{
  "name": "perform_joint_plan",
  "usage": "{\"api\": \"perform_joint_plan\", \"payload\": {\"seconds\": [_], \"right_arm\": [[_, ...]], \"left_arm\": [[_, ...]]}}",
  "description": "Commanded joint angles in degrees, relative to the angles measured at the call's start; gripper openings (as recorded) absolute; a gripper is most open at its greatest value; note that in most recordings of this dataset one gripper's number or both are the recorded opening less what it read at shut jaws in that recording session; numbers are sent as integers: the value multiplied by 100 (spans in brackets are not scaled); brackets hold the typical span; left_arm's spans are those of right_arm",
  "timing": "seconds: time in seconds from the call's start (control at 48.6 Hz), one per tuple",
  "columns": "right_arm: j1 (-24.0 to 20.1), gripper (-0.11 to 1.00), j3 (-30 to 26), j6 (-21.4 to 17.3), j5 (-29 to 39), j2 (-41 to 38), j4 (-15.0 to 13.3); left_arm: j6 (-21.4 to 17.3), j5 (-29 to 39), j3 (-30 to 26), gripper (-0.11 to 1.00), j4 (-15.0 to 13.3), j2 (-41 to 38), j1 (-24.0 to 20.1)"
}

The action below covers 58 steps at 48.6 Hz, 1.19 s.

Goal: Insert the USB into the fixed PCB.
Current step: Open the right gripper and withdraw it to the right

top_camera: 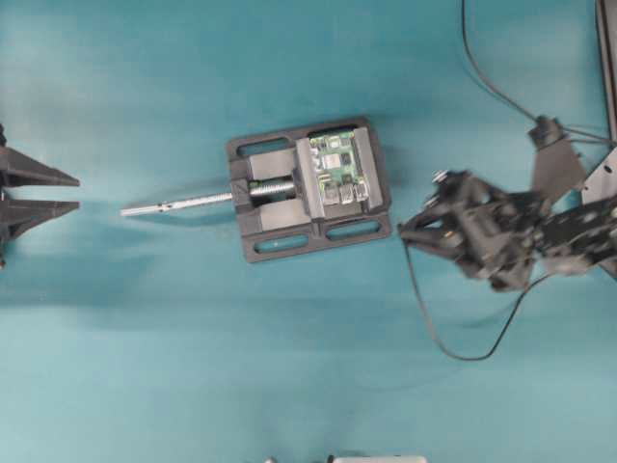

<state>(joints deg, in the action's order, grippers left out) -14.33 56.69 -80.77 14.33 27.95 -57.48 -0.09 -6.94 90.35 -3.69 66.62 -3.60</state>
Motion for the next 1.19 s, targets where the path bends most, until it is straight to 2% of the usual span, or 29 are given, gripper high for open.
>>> {"api": "perform_joint_plan", "payload": {"seconds": [0.0,0.185,0.391,0.72,0.761,0.884,0.946,1.008,1.172], "right_arm": [[281,21,211,-70,-352,589,-26],[1020,21,932,-105,-712,1819,-18],[1327,21,1538,-105,-712,2865,9],[1433,20,1749,-70,-712,3085,18],[1433,22,1749,-62,-712,3085,26],[1433,55,1802,9,-677,3085,26],[1433,66,1811,70,-633,3085,18],[1433,67,1775,158,-633,3085,18],[1433,63,1731,519,-624,3085,18]], "left_arm": [[-9,-35,-70,55,18,-44,-9],[-9,-35,-70,55,18,-44,-9],[-9,-35,-70,55,26,-44,-9],[0,-35,-70,55,26,-44,-9],[0,-35,-70,55,18,-44,-9],[-9,-35,-70,55,18,-44,-9],[0,-35,-70,55,18,-44,-9],[0,-35,-70,55,26,-44,-9],[-9,-35,-70,55,26,-44,-9]]}}
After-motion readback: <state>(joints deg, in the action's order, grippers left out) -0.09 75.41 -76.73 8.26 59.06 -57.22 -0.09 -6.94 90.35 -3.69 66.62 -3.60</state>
